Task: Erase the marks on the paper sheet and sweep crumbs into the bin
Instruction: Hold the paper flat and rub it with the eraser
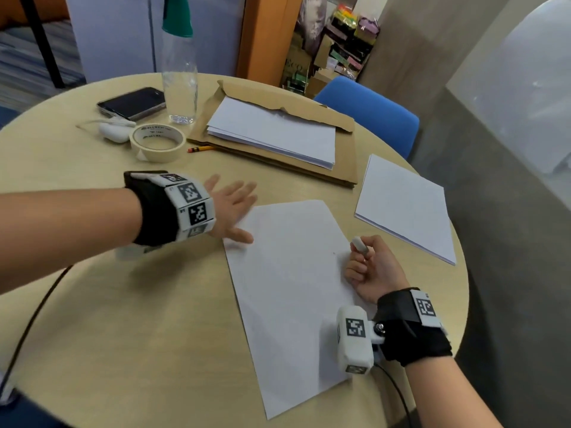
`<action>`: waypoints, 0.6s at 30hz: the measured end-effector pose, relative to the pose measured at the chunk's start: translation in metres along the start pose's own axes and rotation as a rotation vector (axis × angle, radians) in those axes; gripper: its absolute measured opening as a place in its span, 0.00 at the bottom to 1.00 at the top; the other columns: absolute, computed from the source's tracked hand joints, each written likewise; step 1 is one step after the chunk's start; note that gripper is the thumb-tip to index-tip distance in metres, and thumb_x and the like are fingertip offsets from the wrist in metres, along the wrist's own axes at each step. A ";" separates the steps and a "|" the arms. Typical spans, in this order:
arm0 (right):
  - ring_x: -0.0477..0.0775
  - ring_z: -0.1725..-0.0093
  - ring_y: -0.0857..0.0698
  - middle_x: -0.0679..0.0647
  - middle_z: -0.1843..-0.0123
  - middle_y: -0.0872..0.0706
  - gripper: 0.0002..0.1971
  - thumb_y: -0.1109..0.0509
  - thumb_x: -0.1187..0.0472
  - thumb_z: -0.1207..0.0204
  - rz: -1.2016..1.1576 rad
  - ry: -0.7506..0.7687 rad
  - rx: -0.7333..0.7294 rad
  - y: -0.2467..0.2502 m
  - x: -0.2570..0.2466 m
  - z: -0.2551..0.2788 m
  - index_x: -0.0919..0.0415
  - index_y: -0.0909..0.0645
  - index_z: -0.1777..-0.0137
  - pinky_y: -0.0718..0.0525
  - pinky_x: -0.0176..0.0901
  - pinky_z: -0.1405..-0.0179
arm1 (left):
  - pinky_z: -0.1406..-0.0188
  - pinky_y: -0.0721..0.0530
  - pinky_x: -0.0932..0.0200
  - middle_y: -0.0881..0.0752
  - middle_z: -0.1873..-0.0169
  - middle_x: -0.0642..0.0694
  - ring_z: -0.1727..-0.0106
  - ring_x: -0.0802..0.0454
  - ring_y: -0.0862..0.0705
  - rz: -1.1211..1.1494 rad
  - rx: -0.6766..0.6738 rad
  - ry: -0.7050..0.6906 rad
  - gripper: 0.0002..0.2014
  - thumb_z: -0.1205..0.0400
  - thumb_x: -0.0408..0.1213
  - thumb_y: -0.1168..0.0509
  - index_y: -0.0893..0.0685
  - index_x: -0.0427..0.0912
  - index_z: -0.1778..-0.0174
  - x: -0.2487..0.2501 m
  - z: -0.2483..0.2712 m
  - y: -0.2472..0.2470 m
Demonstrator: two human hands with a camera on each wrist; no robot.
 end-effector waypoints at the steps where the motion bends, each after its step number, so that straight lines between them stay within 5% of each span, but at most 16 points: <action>1: 0.45 0.85 0.35 0.49 0.79 0.33 0.12 0.44 0.59 0.26 -0.024 0.013 0.000 -0.003 -0.001 0.002 0.55 0.36 0.71 0.39 0.30 0.88 | 0.20 0.62 0.39 0.70 0.19 0.48 0.17 0.46 0.66 0.001 -0.025 -0.079 0.46 0.21 0.66 0.50 0.67 0.46 0.18 0.009 0.003 -0.001; 5: 0.53 0.63 0.12 0.58 0.59 0.13 0.15 0.41 0.59 0.23 -0.033 -0.100 -0.280 -0.064 0.030 0.033 0.58 0.24 0.71 0.16 0.36 0.67 | 0.20 0.57 0.39 0.65 0.17 0.50 0.16 0.46 0.60 0.017 -0.100 -0.171 0.48 0.22 0.62 0.40 0.67 0.49 0.18 0.026 0.007 -0.012; 8: 0.56 0.52 0.11 0.60 0.52 0.11 0.18 0.41 0.60 0.22 0.118 -0.220 -0.474 -0.095 0.068 0.050 0.59 0.18 0.72 0.14 0.42 0.53 | 0.20 0.55 0.39 0.66 0.17 0.49 0.16 0.46 0.59 0.026 -0.115 -0.166 0.50 0.22 0.62 0.40 0.68 0.48 0.18 0.025 0.005 -0.011; 10: 0.57 0.57 0.10 0.62 0.55 0.11 0.17 0.40 0.61 0.21 0.081 -0.199 -0.350 -0.077 0.062 0.036 0.62 0.17 0.69 0.12 0.43 0.57 | 0.19 0.56 0.40 0.66 0.18 0.50 0.16 0.47 0.59 0.045 -0.115 -0.174 0.49 0.22 0.61 0.40 0.68 0.48 0.18 0.026 0.006 -0.011; 13: 0.56 0.71 0.11 0.63 0.68 0.11 0.09 0.39 0.64 0.22 -0.179 0.101 0.110 -0.002 0.004 0.004 0.63 0.24 0.64 0.11 0.41 0.69 | 0.19 0.56 0.42 0.67 0.18 0.51 0.16 0.48 0.60 0.068 -0.124 -0.167 0.48 0.21 0.59 0.40 0.68 0.50 0.19 0.026 0.008 -0.012; 15: 0.55 0.63 0.12 0.62 0.59 0.12 0.07 0.39 0.64 0.22 -0.280 0.299 0.358 0.043 -0.028 0.005 0.63 0.25 0.61 0.13 0.39 0.62 | 0.19 0.55 0.42 0.67 0.18 0.51 0.16 0.48 0.60 0.081 -0.133 -0.170 0.48 0.21 0.59 0.39 0.68 0.50 0.19 0.027 0.008 -0.012; 18: 0.55 0.54 0.15 0.60 0.50 0.15 0.06 0.39 0.61 0.22 -0.371 0.304 0.272 0.030 -0.031 0.006 0.60 0.26 0.59 0.16 0.43 0.51 | 0.19 0.52 0.42 0.67 0.18 0.51 0.16 0.48 0.60 0.076 -0.126 -0.184 0.48 0.21 0.58 0.39 0.68 0.49 0.18 0.027 0.007 -0.011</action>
Point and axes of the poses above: each hand's wrist, its own z-axis away from the middle knuckle, its own y-axis out of the back of the hand, x = y × z, the point moved 9 cm from there along -z, towards the middle knuckle
